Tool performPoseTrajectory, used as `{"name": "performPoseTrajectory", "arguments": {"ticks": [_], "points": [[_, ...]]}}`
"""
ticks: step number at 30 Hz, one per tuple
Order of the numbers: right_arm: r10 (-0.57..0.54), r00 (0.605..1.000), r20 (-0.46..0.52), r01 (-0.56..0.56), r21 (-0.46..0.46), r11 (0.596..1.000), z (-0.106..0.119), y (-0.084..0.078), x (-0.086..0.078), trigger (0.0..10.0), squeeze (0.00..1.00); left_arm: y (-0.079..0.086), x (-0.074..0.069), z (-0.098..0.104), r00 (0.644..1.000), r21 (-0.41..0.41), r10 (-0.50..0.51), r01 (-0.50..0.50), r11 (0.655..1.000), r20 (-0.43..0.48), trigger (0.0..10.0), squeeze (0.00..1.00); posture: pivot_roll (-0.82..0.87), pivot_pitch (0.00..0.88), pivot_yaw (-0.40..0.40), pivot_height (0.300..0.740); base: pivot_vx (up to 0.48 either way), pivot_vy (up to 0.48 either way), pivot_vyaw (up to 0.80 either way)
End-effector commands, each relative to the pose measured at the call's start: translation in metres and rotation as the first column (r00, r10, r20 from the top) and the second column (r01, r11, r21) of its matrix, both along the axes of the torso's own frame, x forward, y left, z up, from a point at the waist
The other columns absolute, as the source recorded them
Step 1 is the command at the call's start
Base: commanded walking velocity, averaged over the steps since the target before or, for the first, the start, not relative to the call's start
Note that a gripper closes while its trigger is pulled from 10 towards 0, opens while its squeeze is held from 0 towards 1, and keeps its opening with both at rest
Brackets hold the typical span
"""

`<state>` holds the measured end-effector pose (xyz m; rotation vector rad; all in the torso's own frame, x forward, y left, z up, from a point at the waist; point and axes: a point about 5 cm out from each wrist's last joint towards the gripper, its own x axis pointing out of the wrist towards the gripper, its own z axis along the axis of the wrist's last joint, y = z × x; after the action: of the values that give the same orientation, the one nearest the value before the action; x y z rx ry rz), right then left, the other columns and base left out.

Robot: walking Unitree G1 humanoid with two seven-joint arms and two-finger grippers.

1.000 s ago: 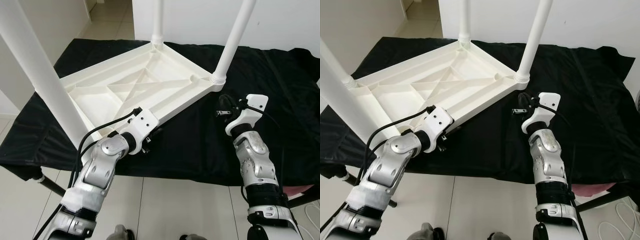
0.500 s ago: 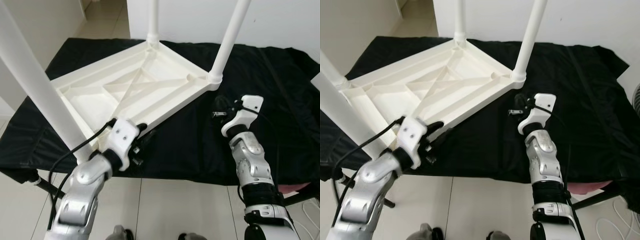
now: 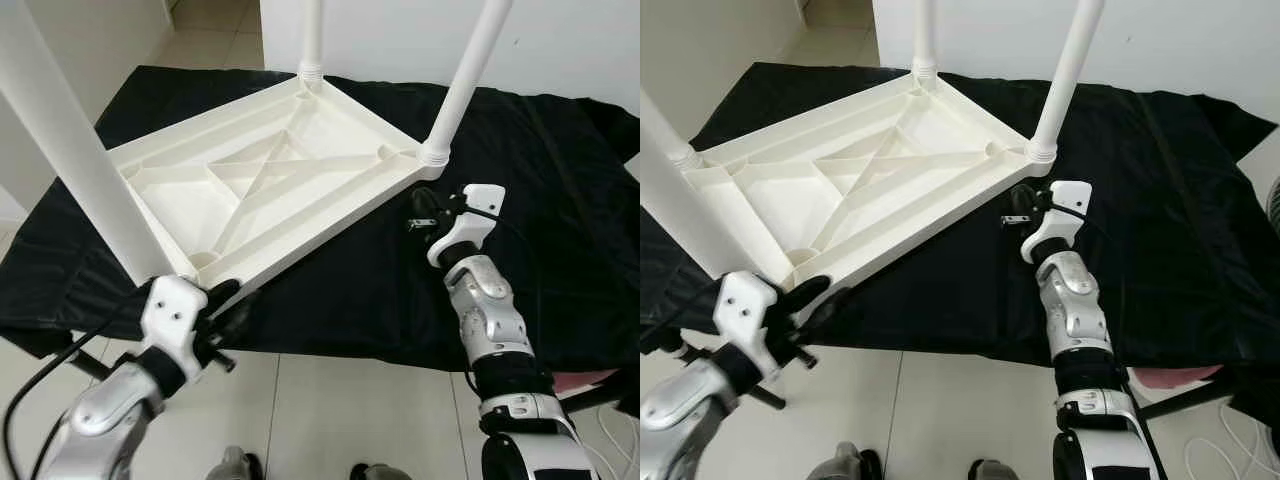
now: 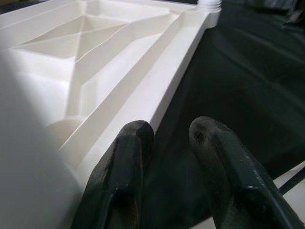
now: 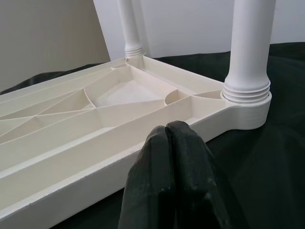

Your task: Building children table

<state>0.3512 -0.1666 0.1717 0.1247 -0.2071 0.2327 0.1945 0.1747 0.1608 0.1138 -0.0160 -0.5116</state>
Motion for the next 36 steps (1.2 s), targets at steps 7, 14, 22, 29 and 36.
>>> {"name": "performPoseTrajectory", "arguments": {"ticks": [7,14,22,29,36], "points": [[0.041,0.999,-0.006,-0.041,0.009,0.999,-0.002,0.012,0.005,10.0,0.00,0.034,-0.036,-0.005,0.984,0.036,-0.037,0.045,0.998,-0.177,10.0,0.00,0.07,0.124,-0.013,0.740,0.000,0.000,0.00],[0.059,0.998,-0.002,-0.059,0.011,0.998,-0.001,0.017,0.009,10.0,0.00,0.079,-0.066,-0.005,0.943,0.078,0.021,0.005,0.997,-0.331,10.0,0.00,0.10,0.123,-0.019,0.740,0.000,0.000,0.00],[0.060,0.998,0.004,-0.060,0.020,0.998,-0.001,0.019,0.011,10.0,0.00,0.137,-0.058,-0.009,0.906,0.261,0.293,-0.216,0.941,-0.304,10.0,0.00,0.09,0.116,-0.014,0.740,0.000,0.000,0.00],[0.047,0.999,0.015,-0.048,0.033,0.998,-0.001,0.019,0.010,10.0,0.00,0.134,-0.013,-0.007,0.893,0.238,0.430,-0.393,0.888,-0.133,10.0,0.00,0.07,0.101,-0.003,0.740,0.000,0.000,0.00],[0.038,0.999,0.020,-0.039,0.045,0.998,-0.002,0.021,0.008,10.0,0.00,0.100,0.018,-0.003,0.924,0.100,0.379,-0.372,0.923,-0.056,10.0,0.00,0.05,0.090,0.004,0.740,0.000,0.000,0.00]]}}
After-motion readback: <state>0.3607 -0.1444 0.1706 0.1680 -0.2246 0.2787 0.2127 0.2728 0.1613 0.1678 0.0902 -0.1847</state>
